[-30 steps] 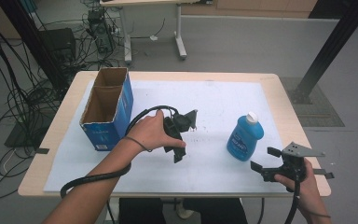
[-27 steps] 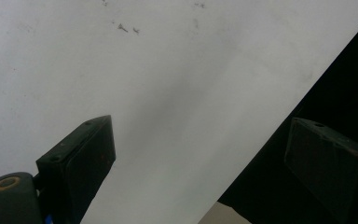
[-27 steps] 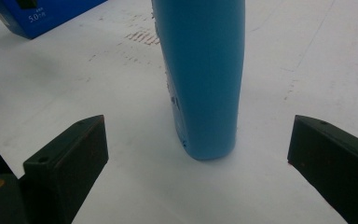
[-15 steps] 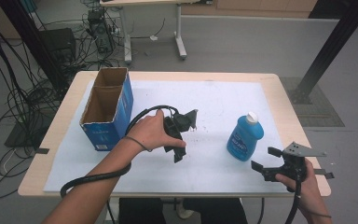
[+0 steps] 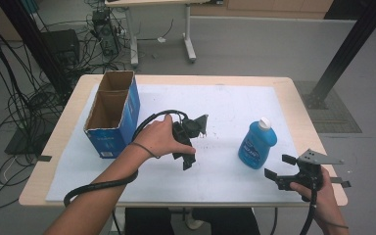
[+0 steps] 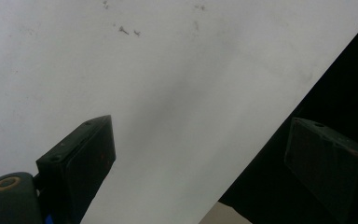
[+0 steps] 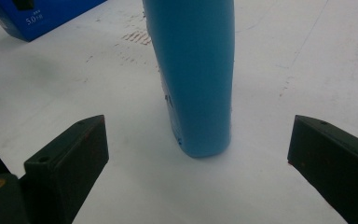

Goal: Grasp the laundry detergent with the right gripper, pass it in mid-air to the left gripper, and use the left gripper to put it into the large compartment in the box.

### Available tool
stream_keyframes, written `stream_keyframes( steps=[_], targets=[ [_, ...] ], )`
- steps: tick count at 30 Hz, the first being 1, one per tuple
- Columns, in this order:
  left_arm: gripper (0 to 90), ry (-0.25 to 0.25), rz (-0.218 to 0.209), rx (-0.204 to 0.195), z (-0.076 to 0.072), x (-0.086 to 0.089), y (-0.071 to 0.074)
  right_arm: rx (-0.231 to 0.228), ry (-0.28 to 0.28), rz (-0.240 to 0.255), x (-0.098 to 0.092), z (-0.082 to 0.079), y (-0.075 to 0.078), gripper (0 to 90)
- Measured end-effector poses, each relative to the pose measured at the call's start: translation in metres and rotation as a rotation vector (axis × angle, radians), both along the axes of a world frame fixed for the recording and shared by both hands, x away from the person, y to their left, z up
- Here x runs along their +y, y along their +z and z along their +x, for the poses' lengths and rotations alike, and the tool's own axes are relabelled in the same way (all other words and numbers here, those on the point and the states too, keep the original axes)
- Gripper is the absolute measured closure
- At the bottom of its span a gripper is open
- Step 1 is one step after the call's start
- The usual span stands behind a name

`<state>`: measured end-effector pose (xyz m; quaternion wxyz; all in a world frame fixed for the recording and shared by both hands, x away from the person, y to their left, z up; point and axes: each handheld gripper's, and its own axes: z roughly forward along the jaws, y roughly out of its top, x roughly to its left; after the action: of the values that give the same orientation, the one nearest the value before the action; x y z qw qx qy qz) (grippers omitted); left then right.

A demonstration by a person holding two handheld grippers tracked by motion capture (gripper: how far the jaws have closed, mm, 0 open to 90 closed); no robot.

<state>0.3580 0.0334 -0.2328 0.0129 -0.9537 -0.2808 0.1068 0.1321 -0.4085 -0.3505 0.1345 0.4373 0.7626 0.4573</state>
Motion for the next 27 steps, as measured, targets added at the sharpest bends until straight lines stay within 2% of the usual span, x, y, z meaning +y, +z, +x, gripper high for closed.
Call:
stream_keyframes(
  steps=[27],
  targets=[
    [8.9, -0.001, -0.002, 0.003, 0.0009, -0.0032, -0.0011, 0.006, -0.001, 0.006, -0.0009, 0.0007, -0.0008, 4.8]
  ],
)
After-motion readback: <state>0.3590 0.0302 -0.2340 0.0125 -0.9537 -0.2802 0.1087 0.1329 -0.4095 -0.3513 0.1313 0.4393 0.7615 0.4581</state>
